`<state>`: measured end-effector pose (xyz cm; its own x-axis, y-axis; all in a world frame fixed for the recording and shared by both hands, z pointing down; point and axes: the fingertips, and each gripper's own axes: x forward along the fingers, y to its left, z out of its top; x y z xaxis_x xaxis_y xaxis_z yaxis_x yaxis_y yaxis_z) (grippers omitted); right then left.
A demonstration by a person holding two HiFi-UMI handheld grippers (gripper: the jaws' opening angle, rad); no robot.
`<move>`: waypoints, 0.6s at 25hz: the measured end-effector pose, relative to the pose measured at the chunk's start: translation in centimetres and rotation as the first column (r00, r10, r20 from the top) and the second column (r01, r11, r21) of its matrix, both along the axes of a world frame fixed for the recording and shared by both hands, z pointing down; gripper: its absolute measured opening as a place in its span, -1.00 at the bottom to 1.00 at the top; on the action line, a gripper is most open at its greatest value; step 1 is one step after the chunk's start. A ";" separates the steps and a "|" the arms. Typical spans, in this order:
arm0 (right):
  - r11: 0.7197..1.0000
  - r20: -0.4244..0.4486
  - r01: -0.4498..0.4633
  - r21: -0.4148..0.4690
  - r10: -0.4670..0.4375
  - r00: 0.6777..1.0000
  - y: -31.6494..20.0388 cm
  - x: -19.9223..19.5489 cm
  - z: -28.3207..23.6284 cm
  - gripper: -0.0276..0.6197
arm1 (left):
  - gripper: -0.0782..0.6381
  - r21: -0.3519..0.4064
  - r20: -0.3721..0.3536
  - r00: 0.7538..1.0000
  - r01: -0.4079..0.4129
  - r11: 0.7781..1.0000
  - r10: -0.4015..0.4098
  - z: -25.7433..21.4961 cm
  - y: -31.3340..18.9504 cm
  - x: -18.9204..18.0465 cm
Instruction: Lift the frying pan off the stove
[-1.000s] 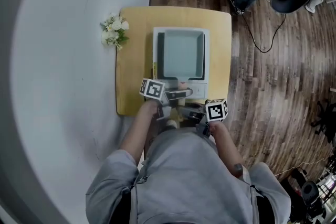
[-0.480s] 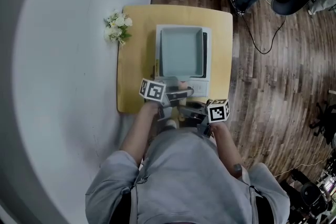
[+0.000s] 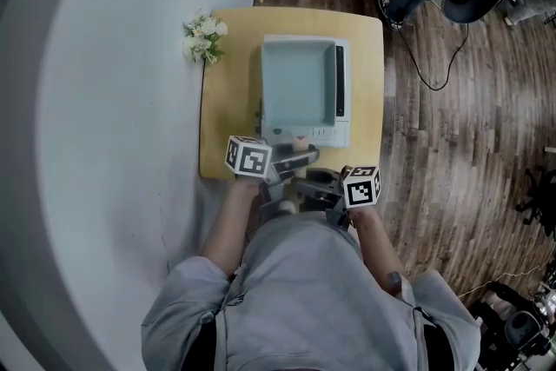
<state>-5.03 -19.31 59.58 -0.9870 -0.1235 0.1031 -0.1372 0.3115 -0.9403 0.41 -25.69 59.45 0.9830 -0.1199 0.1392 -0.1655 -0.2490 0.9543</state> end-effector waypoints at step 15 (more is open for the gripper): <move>0.989 0.012 0.054 0.140 -0.057 0.998 12.1 -3.2 -3.4 -0.56 | -0.44 0.150 0.032 0.999 0.031 0.988 -0.037 -4.4 11.9 -3.3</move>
